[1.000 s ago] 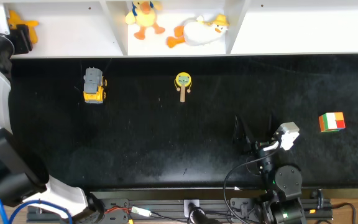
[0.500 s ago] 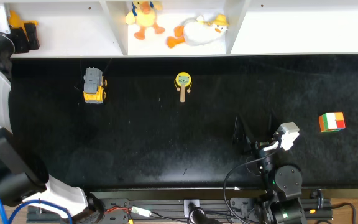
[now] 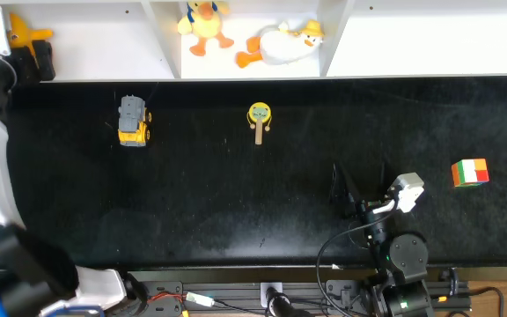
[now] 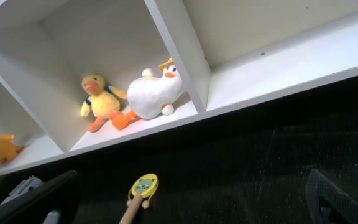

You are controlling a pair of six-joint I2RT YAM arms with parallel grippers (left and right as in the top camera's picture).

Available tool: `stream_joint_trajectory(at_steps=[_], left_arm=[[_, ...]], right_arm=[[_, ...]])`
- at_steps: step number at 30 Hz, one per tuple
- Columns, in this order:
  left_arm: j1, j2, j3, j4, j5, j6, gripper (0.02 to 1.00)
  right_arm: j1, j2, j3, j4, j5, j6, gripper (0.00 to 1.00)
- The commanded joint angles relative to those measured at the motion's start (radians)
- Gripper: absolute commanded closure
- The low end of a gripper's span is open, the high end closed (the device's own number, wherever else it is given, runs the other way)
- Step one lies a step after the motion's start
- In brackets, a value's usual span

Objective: Store Toys

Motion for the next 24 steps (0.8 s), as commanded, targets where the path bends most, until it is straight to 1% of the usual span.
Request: stream_joint_trajectory(at_steps=[1, 7, 8, 14, 16, 22, 24], left_arm=[[-0.003, -0.129, 0.014, -0.072, 0.01, -0.005, 0.02], [-0.003, -0.278, 0.013, -0.251, 0.011, -0.004, 0.023], [-0.003, -0.299, 0.013, -0.283, 0.023, 0.0, 0.02], [-0.005, -0.41, -0.047, -0.421, 0.195, 0.032, 0.02], [-0.012, -0.435, -0.1, -0.432, 0.228, 0.033, 0.02], [-0.099, -0.448, -0.283, -0.396, 0.228, 0.024, 0.02], [-0.149, -0.448, -0.351, -0.338, 0.181, 0.003, 0.02]], right_arm=[[-0.003, -0.01, -0.014, 0.005, 0.01, 0.0, 0.005], [-0.003, -0.01, -0.014, 0.005, 0.01, 0.0, 0.005], [-0.003, -0.01, -0.014, 0.005, 0.01, 0.0, 0.005], [-0.003, -0.01, -0.014, 0.005, 0.01, 0.0, 0.005], [-0.003, -0.01, -0.014, 0.005, 0.01, 0.0, 0.005], [-0.003, -0.01, -0.014, 0.005, 0.01, 0.0, 0.005], [-0.003, -0.01, -0.014, 0.005, 0.01, 0.0, 0.007]])
